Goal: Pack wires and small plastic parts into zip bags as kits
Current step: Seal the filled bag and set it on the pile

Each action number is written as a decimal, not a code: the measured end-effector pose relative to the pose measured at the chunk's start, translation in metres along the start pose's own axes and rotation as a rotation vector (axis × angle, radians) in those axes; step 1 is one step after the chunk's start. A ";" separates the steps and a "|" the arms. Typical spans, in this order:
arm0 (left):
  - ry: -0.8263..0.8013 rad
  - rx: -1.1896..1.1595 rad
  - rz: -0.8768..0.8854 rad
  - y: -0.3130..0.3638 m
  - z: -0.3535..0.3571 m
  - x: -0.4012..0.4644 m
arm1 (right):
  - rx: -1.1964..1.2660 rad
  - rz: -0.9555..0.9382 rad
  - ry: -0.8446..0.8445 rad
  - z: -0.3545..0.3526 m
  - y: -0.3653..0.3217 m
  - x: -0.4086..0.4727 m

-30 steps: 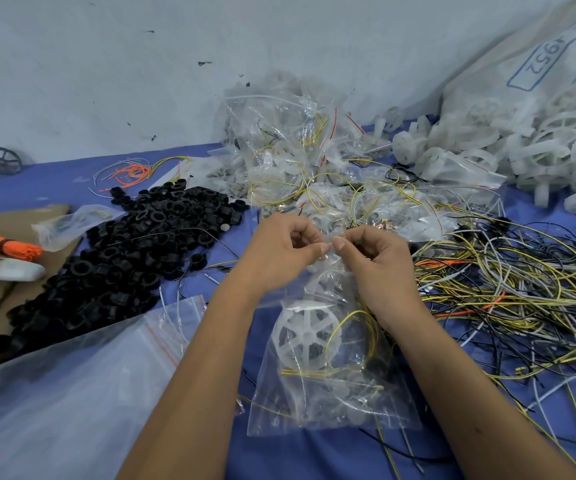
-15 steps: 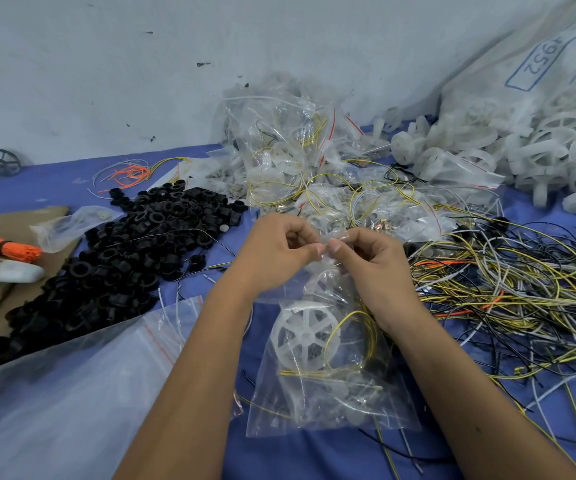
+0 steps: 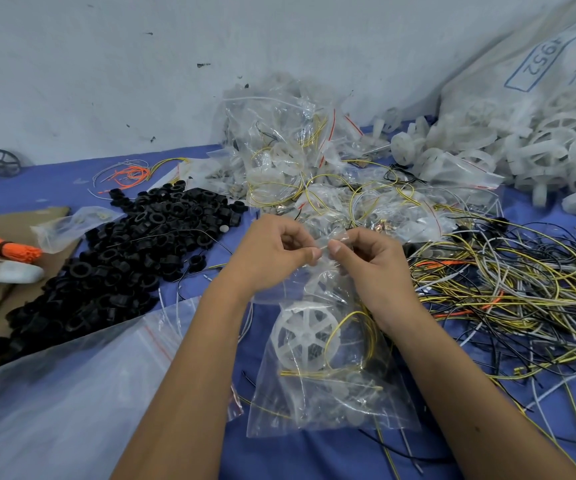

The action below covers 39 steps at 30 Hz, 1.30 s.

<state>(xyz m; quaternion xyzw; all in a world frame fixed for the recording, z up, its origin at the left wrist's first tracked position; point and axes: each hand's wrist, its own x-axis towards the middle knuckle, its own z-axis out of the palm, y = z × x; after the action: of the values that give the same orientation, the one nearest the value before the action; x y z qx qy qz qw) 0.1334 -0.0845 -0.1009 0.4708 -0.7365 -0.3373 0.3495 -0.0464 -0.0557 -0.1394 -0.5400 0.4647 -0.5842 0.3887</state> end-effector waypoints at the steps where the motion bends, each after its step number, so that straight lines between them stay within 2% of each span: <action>1: 0.004 -0.004 -0.010 -0.001 0.000 0.000 | 0.001 0.003 0.006 0.000 0.000 0.000; 5: 0.008 0.006 -0.013 -0.003 -0.002 -0.001 | 0.009 0.016 0.005 -0.001 0.000 0.001; 10: -0.001 0.004 0.041 0.003 0.000 0.000 | 0.075 0.055 -0.080 0.000 0.000 0.000; 20: -0.034 -0.025 0.025 0.004 -0.009 -0.005 | 0.135 0.102 -0.014 -0.001 0.003 0.001; 26: -0.041 0.010 0.060 0.008 -0.007 -0.004 | 0.283 0.166 -0.098 0.000 -0.002 -0.002; 33: -0.014 -0.010 0.015 0.004 -0.010 -0.005 | 0.269 0.194 -0.018 0.002 -0.005 -0.002; 39: -0.033 0.007 0.045 0.007 -0.010 -0.006 | 0.266 0.210 -0.029 0.002 -0.003 -0.003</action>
<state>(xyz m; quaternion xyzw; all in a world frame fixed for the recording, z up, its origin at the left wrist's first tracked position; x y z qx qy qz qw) 0.1403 -0.0780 -0.0913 0.4496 -0.7537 -0.3347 0.3433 -0.0439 -0.0524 -0.1373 -0.4408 0.4314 -0.5889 0.5224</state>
